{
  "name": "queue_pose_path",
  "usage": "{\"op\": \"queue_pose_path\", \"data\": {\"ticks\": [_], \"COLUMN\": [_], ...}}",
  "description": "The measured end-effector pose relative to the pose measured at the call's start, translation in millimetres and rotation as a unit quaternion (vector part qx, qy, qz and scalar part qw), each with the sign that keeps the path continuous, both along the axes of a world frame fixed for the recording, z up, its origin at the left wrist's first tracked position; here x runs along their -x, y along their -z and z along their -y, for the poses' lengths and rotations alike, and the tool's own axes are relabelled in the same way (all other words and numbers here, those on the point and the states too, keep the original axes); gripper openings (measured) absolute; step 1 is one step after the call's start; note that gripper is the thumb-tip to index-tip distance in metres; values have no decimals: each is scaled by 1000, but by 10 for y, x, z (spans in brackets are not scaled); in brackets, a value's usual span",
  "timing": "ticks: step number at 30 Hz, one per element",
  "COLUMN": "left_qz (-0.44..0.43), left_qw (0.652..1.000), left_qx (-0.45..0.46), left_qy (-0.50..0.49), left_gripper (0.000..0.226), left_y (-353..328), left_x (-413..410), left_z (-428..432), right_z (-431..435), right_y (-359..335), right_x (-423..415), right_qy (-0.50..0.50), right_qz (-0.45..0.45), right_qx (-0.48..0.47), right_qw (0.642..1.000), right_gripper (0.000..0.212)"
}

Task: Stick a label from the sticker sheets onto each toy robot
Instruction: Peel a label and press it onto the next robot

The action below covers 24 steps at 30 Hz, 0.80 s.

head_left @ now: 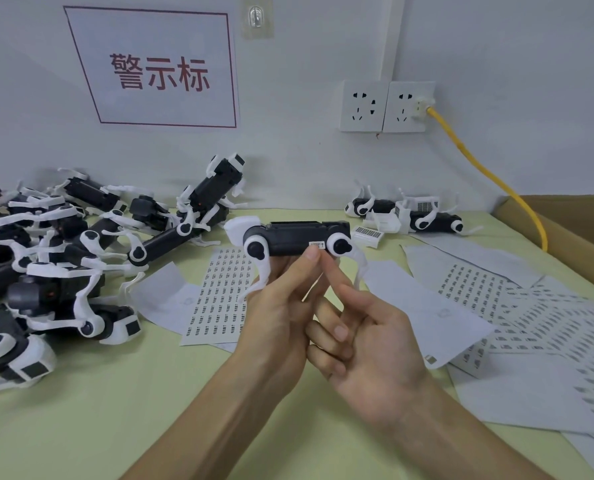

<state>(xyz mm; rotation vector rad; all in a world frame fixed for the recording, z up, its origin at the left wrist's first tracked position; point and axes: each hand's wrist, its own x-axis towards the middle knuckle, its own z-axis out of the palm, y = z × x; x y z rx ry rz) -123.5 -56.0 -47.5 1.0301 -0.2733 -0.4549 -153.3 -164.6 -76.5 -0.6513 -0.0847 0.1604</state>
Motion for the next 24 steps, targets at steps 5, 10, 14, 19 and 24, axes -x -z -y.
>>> {"op": "queue_pose_path", "data": {"ticks": [5, 10, 14, 19, 24], "left_qz": [-7, -18, -21, -20, -20], "left_qw": [1000, 1000, 1000, 1000, 1000], "left_qx": [-1, -3, -8, -10, -13], "left_qy": [-12, -17, -17, -20, -17], "left_gripper": [14, 15, 18, 19, 14], "left_y": [-6, -10, -12, -13, -23], "left_x": [6, 9, 11, 13, 15], "left_z": [4, 7, 8, 4, 8], "right_z": [-10, -23, -30, -30, -24], "right_y": [2, 5, 4, 18, 35], "right_x": [2, 2, 6, 4, 1], "right_qy": [4, 3, 5, 2, -4], "right_qz": [-2, -5, -9, -11, -11], "right_qx": [3, -6, -5, -9, -10], "right_qw": [1000, 1000, 1000, 1000, 1000], "right_gripper": [43, 44, 43, 44, 43]}}
